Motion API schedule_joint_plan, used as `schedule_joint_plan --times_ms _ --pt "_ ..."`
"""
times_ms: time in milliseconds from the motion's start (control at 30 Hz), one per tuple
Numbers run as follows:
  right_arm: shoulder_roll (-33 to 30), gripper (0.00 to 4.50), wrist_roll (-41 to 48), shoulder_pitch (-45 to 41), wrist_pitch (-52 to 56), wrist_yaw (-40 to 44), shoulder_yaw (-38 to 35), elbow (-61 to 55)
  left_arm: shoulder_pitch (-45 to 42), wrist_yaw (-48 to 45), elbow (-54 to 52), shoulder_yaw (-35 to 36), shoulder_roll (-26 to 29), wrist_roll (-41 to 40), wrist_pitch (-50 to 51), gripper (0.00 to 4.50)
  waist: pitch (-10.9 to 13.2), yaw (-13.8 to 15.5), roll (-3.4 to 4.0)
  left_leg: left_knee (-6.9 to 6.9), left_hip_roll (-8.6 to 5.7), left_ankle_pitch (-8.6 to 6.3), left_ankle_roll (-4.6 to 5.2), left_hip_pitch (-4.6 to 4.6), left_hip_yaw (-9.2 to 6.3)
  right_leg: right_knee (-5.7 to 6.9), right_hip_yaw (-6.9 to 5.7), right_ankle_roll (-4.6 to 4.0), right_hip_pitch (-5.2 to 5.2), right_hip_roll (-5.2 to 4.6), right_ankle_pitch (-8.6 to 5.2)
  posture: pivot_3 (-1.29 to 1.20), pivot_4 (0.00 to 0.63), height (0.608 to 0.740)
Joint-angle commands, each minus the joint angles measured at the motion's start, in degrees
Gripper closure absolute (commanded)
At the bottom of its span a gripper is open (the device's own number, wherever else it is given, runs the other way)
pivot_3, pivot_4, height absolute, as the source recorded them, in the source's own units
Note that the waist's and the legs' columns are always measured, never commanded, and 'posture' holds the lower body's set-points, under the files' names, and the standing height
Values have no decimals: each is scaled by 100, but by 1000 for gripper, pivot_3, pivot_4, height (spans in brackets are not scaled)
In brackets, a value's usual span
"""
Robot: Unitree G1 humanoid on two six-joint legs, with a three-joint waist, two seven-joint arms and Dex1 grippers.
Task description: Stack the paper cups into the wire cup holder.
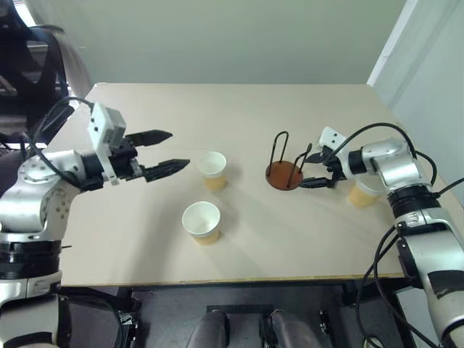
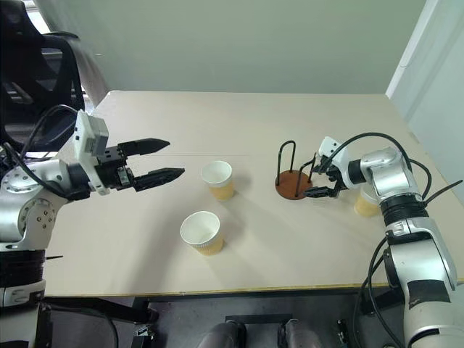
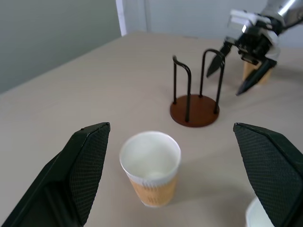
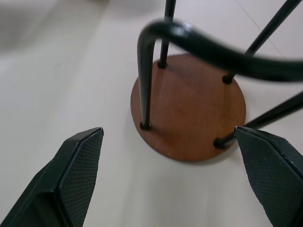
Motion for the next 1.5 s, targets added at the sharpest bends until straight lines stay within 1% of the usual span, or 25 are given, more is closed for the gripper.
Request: schedule_joint_plan --times_ms 33,100,333,500,767,933,967,1000,1033,1067,1233,1267,1367,1400,1500 --pt "5 0 231 -35 378 48 -162 -432 -88 -194 -189 289 153 -172 -24 33 0 1 0 0 0 3 6 -1 0 0 0 0 0 0 0 0 150 740" --pt "4 0 338 -6 658 127 -151 -644 -167 -189 -179 324 183 -306 192 33 0 2 0 0 0 18 31 -3 0 -2 0 0 0 0 0 0 150 740" --pt "-26 0 567 137 1248 162 -128 -1221 -165 -261 -208 365 261 -384 395 33 0 5 0 0 -1 20 33 -7 0 -5 0 1 0 0 -1 0 150 740" --pt "72 0 676 261 1482 -28 -118 -1517 -224 -312 -174 371 255 -442 480 33 0 4 0 0 -1 21 33 -6 0 -5 -1 3 0 0 -2 0 150 740" --pt "344 0 688 280 1506 -365 -84 -1506 -274 -378 -97 329 280 -363 400 33 0 3 0 0 0 31 48 -5 0 -4 -1 3 -2 0 -2 0 150 740" --pt "456 0 586 198 1363 -590 -41 -1233 -286 -377 -91 347 324 -361 416 33 0 4 0 0 -1 31 50 -7 0 -5 -1 4 -3 0 -2 0 150 740" --pt "461 278 559 179 1320 -609 -20 -1170 -290 -371 -89 352 336 -368 427 0 0 7 0 0 -1 30 50 -8 0 -5 0 4 -3 0 -2 0 150 740" --pt "465 358 541 159 1284 -620 -4 -1107 -291 -368 -87 357 347 -372 432 0 0 12 0 0 -1 30 50 -9 0 -5 -1 4 -4 0 -2 0 150 740" --pt "468 571 529 145 1254 -626 6 -1061 -291 -366 -85 359 354 -374 433 0 0 14 0 1 -1 30 50 -9 0 -5 -1 4 -4 0 -2 0 150 740" --pt "465 871 490 108 1188 -641 25 -958 -286 -365 -89 368 368 -381 440 0 0 15 0 0 -1 30 50 -10 0 -5 -1 4 -4 0 -2 0 150 740" --pt "491 2755 358 -112 865 -655 79 -383 -256 -343 -130 427 433 -415 482 0 0 12 0 1 -1 29 48 -10 -1 -3 -1 4 -6 0 -2 0 150 740" --pt "505 3071 335 -148 803 -661 89 -291 -248 -339 -135 439 445 -420 488 0 0 12 0 0 -1 29 48 -11 0 -3 -1 4 -7 0 -2 0 150 740" --pt "559 4264 267 -250 619 -671 104 -30 -225 -331 -144 471 477 -435 502 0 0 11 0 0 -1 28 47 -11 -1 -2 -1 4 -8 0 -3 0 150 740" --pt "580 4449 245 -284 557 -669 104 55 -217 -327 -150 482 485 -439 508 0 0 10 0 0 -1 28 47 -12 -1 -3 -1 4 -9 0 -3 0 150 740" --pt "635 4449 171 -381 340 -593 153 276 -210 -324 -156 513 501 -443 525 0 0 9 0 0 -1 26 45 -13 -1 -4 -1 4 -10 0 -2 0 150 740"
